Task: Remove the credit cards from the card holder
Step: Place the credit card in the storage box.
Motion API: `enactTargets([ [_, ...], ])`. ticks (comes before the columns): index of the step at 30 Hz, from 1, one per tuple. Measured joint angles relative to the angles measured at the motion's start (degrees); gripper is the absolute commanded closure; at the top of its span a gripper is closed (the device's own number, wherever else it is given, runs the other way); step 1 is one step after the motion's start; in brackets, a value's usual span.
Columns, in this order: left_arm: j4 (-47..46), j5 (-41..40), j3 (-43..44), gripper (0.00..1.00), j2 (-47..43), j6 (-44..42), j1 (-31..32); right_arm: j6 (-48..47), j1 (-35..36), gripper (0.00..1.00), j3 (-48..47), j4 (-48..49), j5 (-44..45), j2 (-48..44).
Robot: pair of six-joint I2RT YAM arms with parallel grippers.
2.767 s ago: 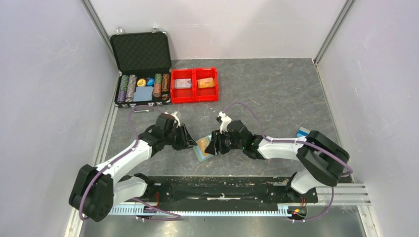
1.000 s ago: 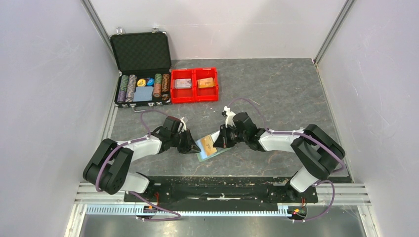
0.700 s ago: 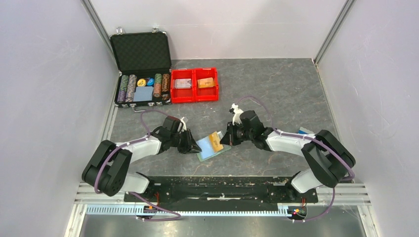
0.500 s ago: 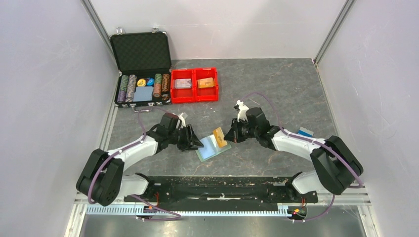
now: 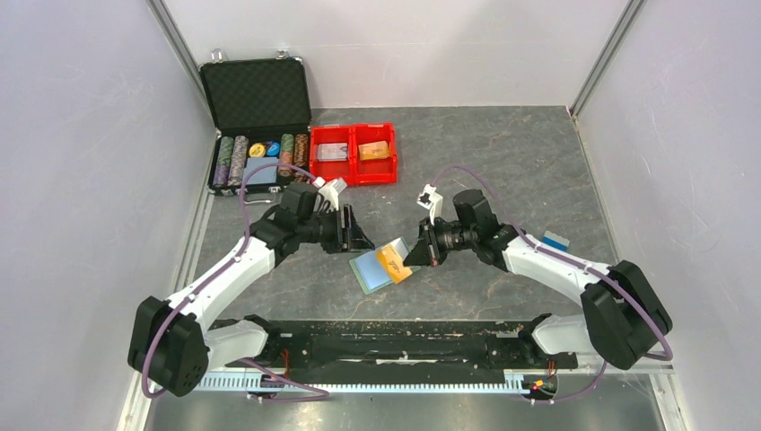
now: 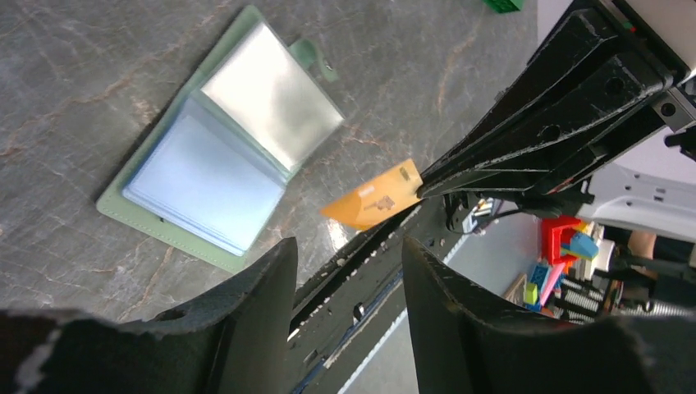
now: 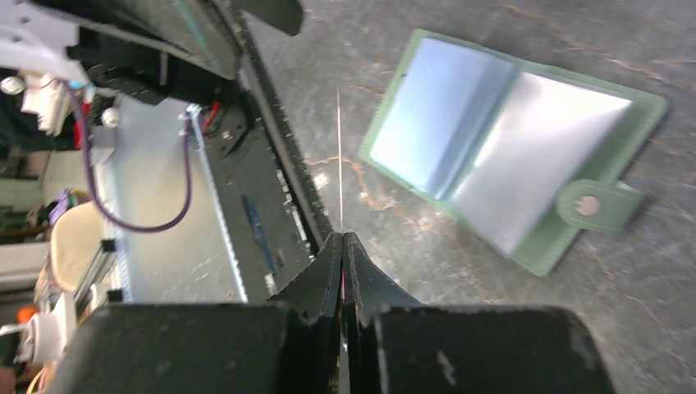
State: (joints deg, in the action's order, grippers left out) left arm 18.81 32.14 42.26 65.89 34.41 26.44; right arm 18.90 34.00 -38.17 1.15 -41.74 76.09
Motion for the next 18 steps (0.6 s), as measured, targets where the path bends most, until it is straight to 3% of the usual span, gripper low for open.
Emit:
enactTargets([
  [14,2.23,13.57,4.09,0.52,3.28,-4.63,0.02,4.52,2.23,1.0,0.17,7.89,-12.96,-0.66],
  [18,1.95,17.88,4.09,0.64,4.46,-5.49,0.02,5.55,2.38,1.0,0.28,9.42,-13.97,-0.66],
])
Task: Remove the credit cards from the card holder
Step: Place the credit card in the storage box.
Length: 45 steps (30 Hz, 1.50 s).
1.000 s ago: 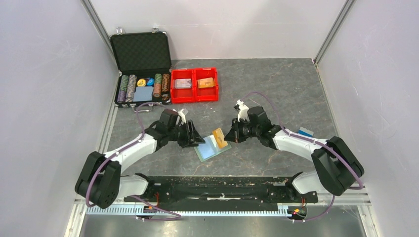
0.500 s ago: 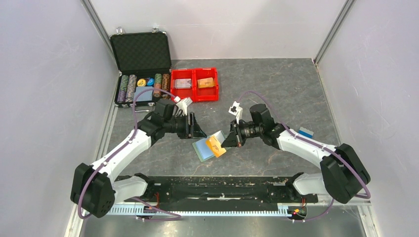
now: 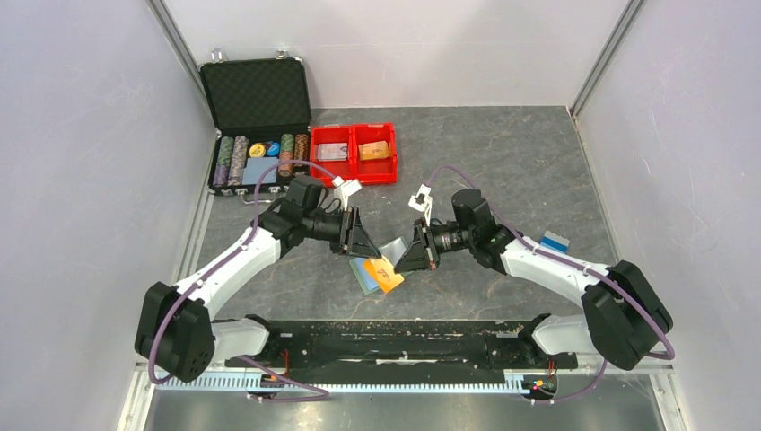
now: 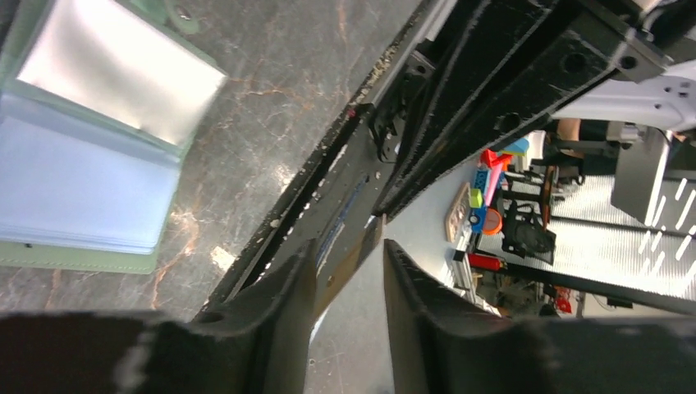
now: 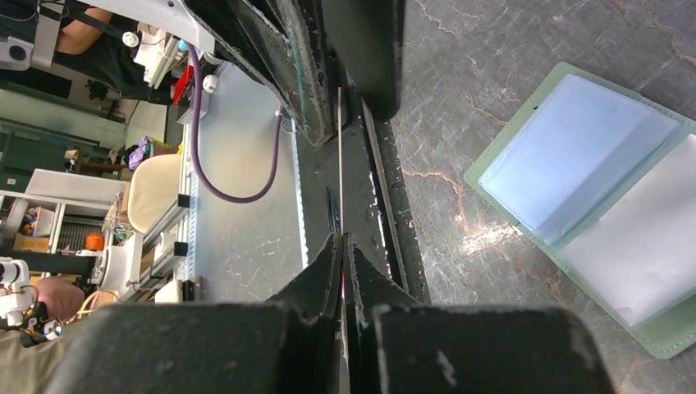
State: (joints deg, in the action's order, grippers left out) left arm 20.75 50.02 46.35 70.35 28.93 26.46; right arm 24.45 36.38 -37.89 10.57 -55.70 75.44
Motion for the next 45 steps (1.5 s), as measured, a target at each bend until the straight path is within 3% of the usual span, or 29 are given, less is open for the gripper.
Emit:
enactTargets([
  [4,-1.9,2.95,-0.07,0.89,0.04,-0.11,0.0,0.44,0.02,1.0,0.26,0.5,-0.22,0.04],
  [6,-3.06,3.91,-0.24,0.97,0.04,-0.07,-0.02,0.61,0.04,0.94,0.26,0.59,-0.22,0.04],
  [14,-10.12,5.79,-3.17,0.98,-0.11,4.74,0.04,4.04,-0.2,0.67,0.96,3.98,2.91,-0.07],
  [19,-18.78,1.75,-7.48,0.98,-2.29,13.18,0.04,15.78,-1.14,0.55,9.42,17.4,9.05,-2.43],
  [23,-28.94,-6.12,-12.28,0.98,-7.39,20.81,0.04,27.3,-1.27,0.48,17.59,30.64,14.47,-3.19],
  [26,-39.12,-12.2,-17.7,0.98,-10.58,27.26,0.02,32.06,-1.27,0.5,19.67,35.5,17.25,-3.17],
  [31,-50.21,-19.87,-24.17,0.98,-11.37,35.08,0.04,38.03,-1.22,0.61,20.48,44.41,20.5,-2.91],
  [41,-56.28,-27.28,-26.99,0.98,-14.12,39.19,0.42,44.89,0.68,0.81,22.69,54.12,26.23,0.31],
  [45,-56.89,-28.09,-28.02,0.98,-14.82,39.28,0.42,45.9,0.92,0.82,23.06,55.78,27.89,0.72],
])
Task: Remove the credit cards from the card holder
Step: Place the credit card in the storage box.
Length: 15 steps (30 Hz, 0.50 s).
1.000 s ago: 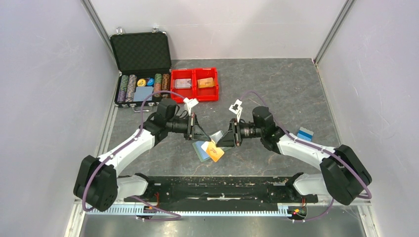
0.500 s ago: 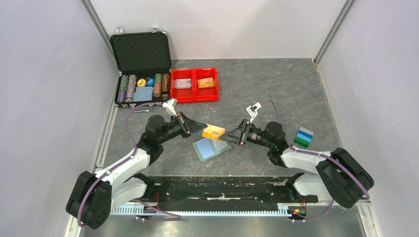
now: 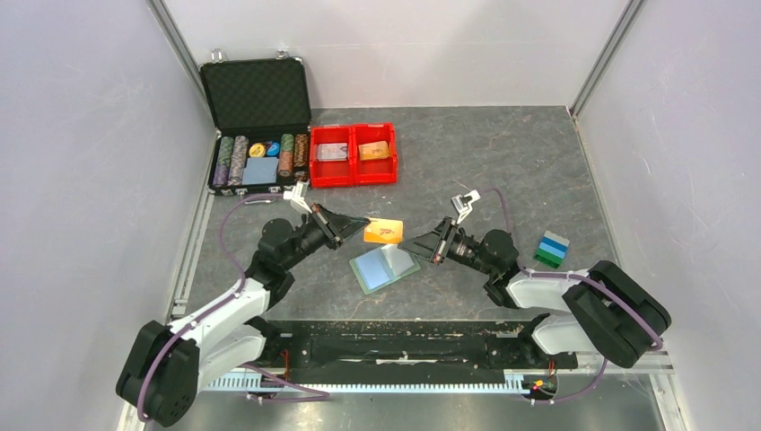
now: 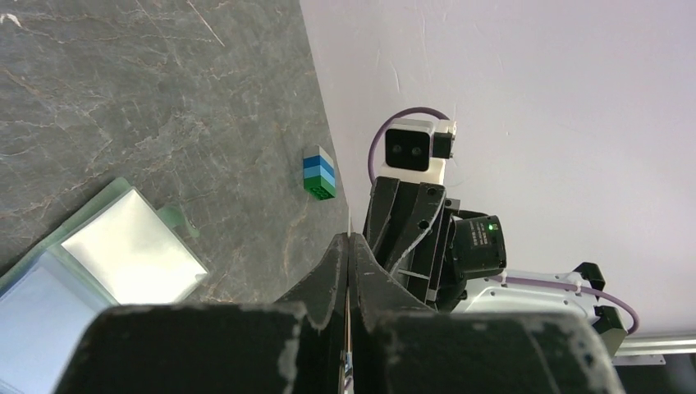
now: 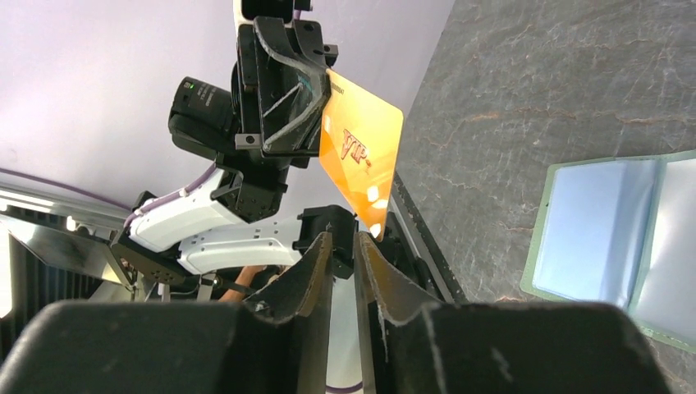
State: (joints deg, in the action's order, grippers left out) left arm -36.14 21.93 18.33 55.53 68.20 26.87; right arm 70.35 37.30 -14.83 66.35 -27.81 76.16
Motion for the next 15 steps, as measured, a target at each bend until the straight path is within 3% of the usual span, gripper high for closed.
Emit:
enactTargets([
  [6,-0.55,-0.92,-0.7,0.98,-0.11,0.46,0.0,0.74,0.0,0.69,0.63,0.48,2.1,0.33],
  [15,-0.83,-0.98,-0.83,0.98,-0.85,0.79,0.0,1.05,0.07,0.64,0.74,0.42,3.41,0.52],
])
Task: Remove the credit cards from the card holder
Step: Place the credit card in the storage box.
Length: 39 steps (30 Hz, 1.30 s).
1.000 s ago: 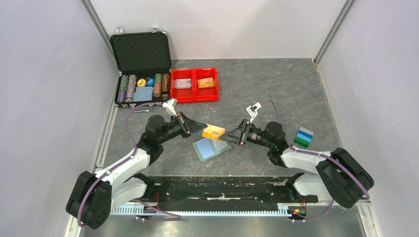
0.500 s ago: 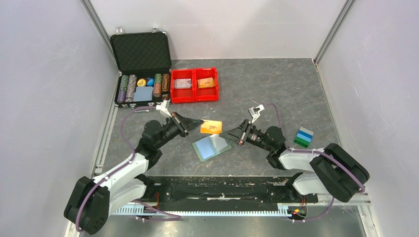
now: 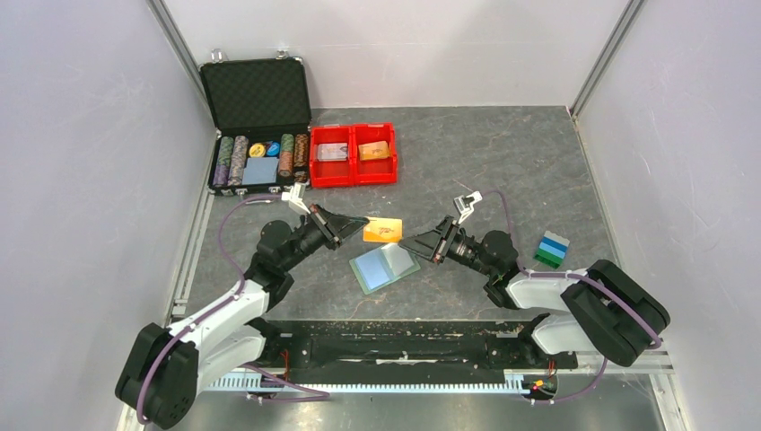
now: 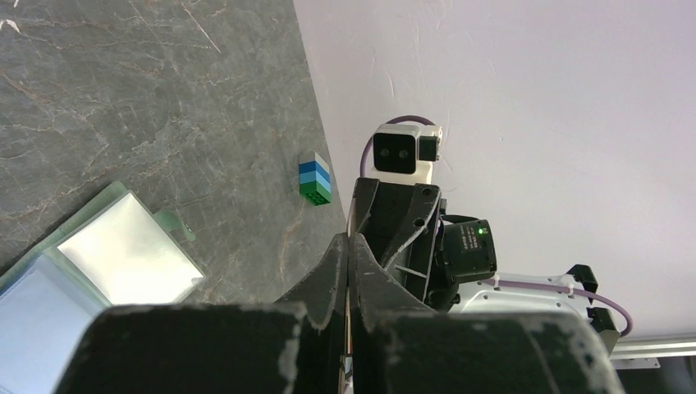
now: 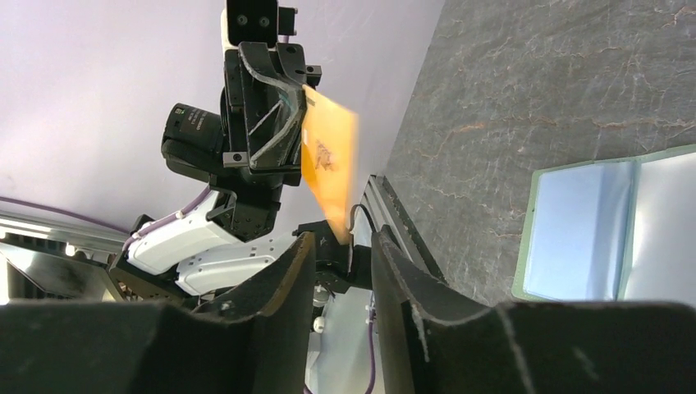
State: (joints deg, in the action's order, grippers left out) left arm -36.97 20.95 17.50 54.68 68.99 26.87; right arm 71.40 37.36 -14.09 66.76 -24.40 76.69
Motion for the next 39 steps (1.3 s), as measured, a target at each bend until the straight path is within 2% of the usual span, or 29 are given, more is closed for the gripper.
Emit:
enactTargets([
  [7,-0.04,-0.02,-0.33,0.98,-0.22,0.24,0.0,0.0,0.04,0.62,0.11,-0.42,0.35,0.15],
  [18,-0.44,-0.11,-1.07,0.98,-0.57,1.16,0.26,-0.02,0.44,0.7,0.11,-0.42,0.57,1.01],
  [24,-0.92,-0.09,-1.11,0.98,-0.57,2.14,0.26,-0.02,0.9,0.79,0.07,-0.39,1.11,1.73],
  [34,-1.38,-0.13,-2.01,0.98,-0.55,2.21,0.26,0.0,1.16,0.78,-0.11,0.17,1.92,2.34],
  [39,-1.77,-0.11,-2.03,0.98,-0.46,2.23,0.26,0.42,1.16,0.93,-0.28,1.57,2.03,3.21],
])
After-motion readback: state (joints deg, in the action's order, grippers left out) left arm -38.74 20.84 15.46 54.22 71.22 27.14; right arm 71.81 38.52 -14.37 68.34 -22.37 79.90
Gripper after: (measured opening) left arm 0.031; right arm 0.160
